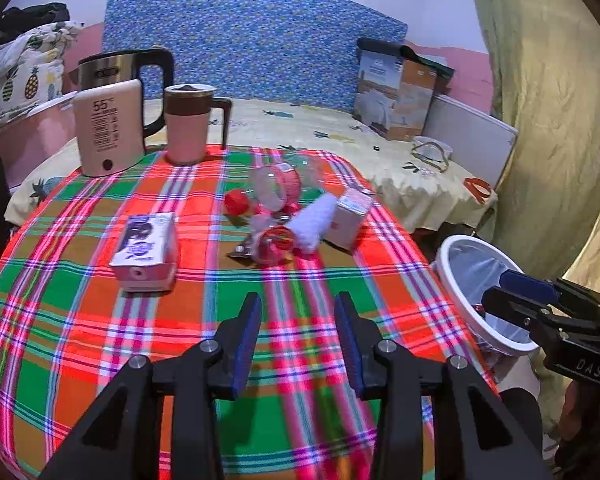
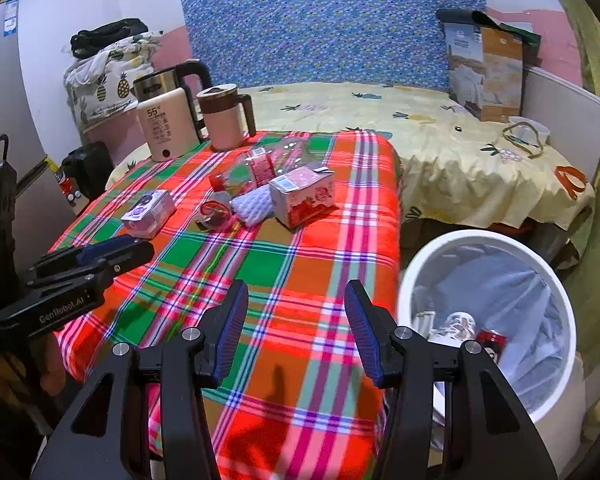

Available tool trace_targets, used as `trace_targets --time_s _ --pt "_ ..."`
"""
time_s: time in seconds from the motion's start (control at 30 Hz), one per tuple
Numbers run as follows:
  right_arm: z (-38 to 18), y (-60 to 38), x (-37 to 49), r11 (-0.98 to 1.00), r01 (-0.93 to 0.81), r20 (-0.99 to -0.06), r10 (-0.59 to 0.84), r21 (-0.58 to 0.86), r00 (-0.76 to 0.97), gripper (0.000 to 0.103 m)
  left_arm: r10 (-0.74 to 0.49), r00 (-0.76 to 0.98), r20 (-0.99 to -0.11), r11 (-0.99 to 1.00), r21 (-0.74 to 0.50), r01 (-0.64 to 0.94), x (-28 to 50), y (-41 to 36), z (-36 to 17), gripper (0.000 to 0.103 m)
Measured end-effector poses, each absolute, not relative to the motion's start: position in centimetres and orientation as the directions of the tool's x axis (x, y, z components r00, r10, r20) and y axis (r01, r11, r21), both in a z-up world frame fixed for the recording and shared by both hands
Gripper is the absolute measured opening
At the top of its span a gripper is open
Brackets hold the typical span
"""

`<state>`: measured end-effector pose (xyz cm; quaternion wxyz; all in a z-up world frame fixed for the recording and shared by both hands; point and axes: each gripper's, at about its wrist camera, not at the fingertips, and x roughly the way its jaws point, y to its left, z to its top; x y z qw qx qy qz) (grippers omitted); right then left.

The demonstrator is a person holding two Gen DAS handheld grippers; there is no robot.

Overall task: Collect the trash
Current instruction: 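Move both open tools back over the table toward the juice cartons, then grasp the purple juice carton with the left tool while the right tool grasps the pink carton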

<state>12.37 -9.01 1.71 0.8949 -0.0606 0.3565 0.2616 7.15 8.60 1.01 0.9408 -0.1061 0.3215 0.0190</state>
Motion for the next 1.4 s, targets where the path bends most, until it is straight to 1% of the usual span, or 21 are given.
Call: trace_targets --time_s 0.23,0.33,0.5,0.6,0.73,0.8,0.83,0.9,1.03,1.2,1.4 --pt "1.0 -7.4 13.5 0.846 -0.527 -0.688 0.433 0.087 0.583 0.052 0.016 0.793 -0.609 0.97 -0.181 -0.159 7.5 11.4 0.6 0.045" --pt "0.7 -6.9 14.3 0.843 -0.526 -0.694 0.445 0.112 0.566 0.052 0.045 0.793 -0.607 0.966 -0.176 -0.19 7.5 12.8 0.5 0.047" --pt "0.4 -6.2 15.7 0.842 -0.52 -0.697 0.46 0.146 0.55 0.052 0.1 0.794 -0.599 0.957 -0.162 -0.242 7.9 15.3 0.4 0.054" --pt "0.1 -5.6 16.7 0.841 -0.516 -0.703 0.465 0.162 0.538 0.053 0.128 0.786 -0.605 0.95 -0.152 -0.272 8.6 16.7 0.1 0.056" --pt "-0.2 -5.0 18.0 0.842 -0.51 -0.705 0.468 0.173 0.533 0.053 0.137 0.77 -0.623 0.944 -0.152 -0.292 9.9 18.0 -0.6 0.057" --pt "-0.3 -4.9 18.7 0.848 -0.497 -0.703 0.467 0.185 0.536 0.053 0.133 0.765 -0.63 0.946 -0.149 -0.287 10.5 18.1 -0.9 0.059" --pt "-0.3 -4.8 19.2 0.852 -0.484 -0.701 0.47 0.202 0.536 0.054 0.133 0.762 -0.633 0.947 -0.145 -0.286 10.9 18.1 -1.0 0.06" --pt "-0.4 -4.8 19.9 0.856 -0.467 -0.7 0.474 0.224 0.534 0.063 0.134 0.758 -0.638 0.947 -0.142 -0.287 11.4 18.2 -1.4 0.061" --pt "-0.4 -4.2 21.2 0.876 -0.422 -0.701 0.452 0.232 0.552 0.064 0.152 0.754 -0.639 0.943 -0.134 -0.303 12.0 18.6 -1.6 0.063" --pt "-0.6 -2.7 22.6 0.906 -0.372 -0.711 0.397 0.201 0.581 0.064 0.167 0.745 -0.645 0.934 -0.138 -0.329 12.3 19.2 -1.8 0.063" --pt "-1.9 -2.1 23.8 0.945 -0.292 -0.752 0.298 0.147 0.587 0.064 0.155 0.739 -0.656 0.932 -0.151 -0.33 12.7 19.4 -2.4 0.064"
